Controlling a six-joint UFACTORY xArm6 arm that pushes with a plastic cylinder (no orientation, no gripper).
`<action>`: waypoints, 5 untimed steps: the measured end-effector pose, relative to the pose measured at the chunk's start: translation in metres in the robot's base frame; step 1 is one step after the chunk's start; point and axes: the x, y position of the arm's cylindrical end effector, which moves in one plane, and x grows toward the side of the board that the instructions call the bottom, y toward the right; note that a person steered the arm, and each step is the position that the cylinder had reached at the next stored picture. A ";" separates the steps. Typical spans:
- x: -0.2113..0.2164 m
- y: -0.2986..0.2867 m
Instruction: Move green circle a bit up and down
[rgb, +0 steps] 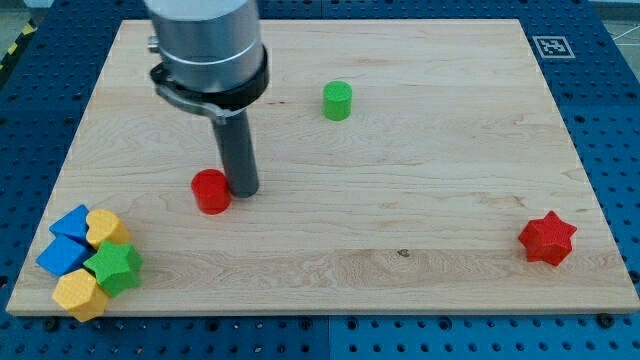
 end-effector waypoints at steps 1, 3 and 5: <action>0.014 -0.023; 0.038 -0.070; 0.034 -0.043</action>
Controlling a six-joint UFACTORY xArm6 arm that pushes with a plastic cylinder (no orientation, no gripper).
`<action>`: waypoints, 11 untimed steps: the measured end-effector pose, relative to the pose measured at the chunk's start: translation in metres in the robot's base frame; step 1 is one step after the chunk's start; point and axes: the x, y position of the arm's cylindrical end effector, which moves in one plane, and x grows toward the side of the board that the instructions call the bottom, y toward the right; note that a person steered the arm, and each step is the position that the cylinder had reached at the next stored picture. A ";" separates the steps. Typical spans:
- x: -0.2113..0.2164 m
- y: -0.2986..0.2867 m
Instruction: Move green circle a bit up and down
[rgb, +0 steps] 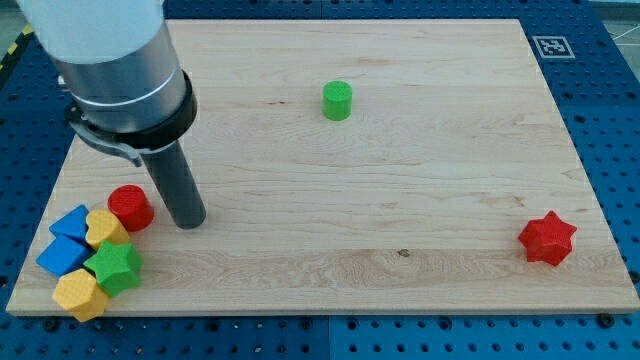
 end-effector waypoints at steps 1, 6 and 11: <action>0.000 -0.004; -0.170 0.184; -0.179 0.166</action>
